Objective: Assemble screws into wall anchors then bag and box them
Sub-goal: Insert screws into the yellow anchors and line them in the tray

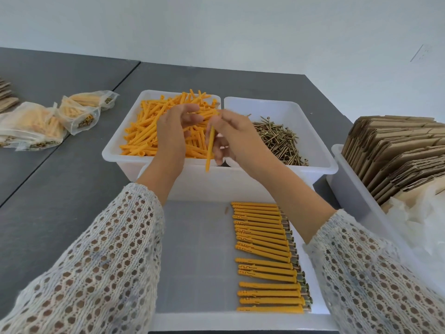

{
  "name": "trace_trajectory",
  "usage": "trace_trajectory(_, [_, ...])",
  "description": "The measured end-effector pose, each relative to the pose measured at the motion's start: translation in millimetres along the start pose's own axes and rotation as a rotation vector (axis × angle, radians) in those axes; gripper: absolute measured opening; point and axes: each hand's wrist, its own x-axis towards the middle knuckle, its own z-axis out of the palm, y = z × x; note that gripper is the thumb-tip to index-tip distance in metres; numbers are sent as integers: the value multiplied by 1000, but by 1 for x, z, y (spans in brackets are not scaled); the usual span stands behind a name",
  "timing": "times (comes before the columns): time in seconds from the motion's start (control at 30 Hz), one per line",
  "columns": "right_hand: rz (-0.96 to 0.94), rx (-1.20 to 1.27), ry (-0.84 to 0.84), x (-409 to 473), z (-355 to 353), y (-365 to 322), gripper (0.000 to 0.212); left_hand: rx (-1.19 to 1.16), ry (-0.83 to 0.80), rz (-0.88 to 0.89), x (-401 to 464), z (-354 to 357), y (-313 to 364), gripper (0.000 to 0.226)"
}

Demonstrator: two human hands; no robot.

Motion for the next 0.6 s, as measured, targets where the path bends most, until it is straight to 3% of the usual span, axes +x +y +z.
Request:
trace_trajectory(0.13, [362, -139, -702, -11, 4, -3, 23, -153, 35, -52, 2, -6, 0, 36])
trace_trajectory(0.2, [480, -390, -872, -17, 13, 5, 20, -166, 18, -61, 3, -6, -1, 37])
trace_trajectory(0.3, [401, -874, -881, -28, 39, 25, 21, -160, 2, -56, 2, -6, -2, 36])
trace_trajectory(0.4, [80, -1214, -737, -39, 69, 46, 18, -165, 10, -56, 2, -6, -1, 34])
trace_trajectory(0.6, [-162, -1420, -470, -31, 91, 55, 26, -146, 15, -53, 1, -6, -1, 34])
